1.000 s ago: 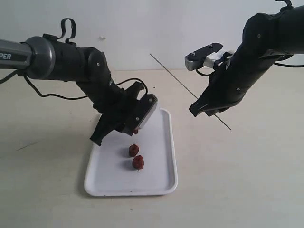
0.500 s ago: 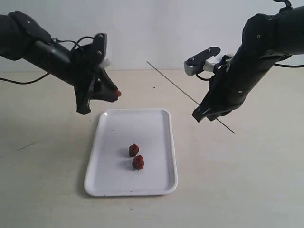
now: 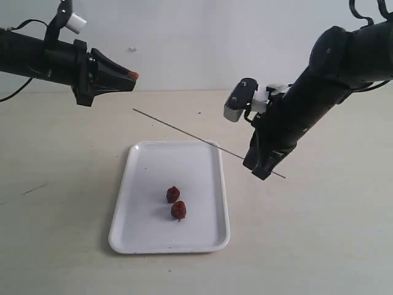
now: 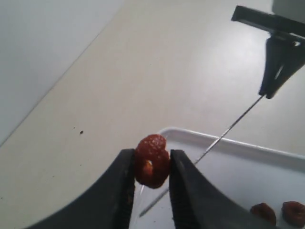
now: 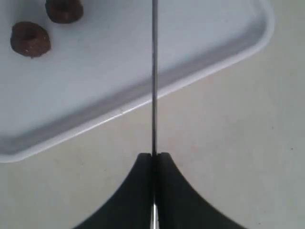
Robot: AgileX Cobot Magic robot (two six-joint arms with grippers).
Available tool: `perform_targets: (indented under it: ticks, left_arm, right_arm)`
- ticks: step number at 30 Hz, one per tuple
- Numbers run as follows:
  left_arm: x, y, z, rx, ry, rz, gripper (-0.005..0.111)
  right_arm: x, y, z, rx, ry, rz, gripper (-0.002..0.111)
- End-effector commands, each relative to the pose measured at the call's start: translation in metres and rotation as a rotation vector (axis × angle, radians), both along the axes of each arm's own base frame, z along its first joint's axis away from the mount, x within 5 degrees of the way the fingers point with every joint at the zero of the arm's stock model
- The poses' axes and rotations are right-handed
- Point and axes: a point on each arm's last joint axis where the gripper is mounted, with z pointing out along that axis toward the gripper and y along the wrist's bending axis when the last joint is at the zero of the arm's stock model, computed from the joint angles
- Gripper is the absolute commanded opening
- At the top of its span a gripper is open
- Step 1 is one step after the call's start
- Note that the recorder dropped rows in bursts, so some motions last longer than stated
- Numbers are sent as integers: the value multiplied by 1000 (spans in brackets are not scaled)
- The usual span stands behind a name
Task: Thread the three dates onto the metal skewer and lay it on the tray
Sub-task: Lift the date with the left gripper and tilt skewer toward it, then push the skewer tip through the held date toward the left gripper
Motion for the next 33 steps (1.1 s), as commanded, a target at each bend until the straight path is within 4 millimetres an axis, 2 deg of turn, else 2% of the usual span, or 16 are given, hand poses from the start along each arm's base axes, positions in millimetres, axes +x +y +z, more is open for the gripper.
perform_targets:
  ticks: [1, 4, 6, 10, 33]
  left_arm:
    - [-6, 3, 11, -72, 15, -51, 27]
    - [-6, 6, 11, -78, 17, -49, 27]
    - [-6, 6, 11, -80, 17, -49, 27]
    - [-6, 5, 11, -82, 17, -48, 27]
    - [-8, 4, 15, -125, 27, -67, 27]
  right_arm:
    - [8, -33, 4, 28, -27, -39, 0]
    - [6, -54, 6, 90, 11, -49, 0]
    - [4, -60, 9, 180, 18, -4, 0]
    - [-4, -56, 19, 364, 32, 126, 0]
    - [-6, -55, 17, 339, 73, 114, 0]
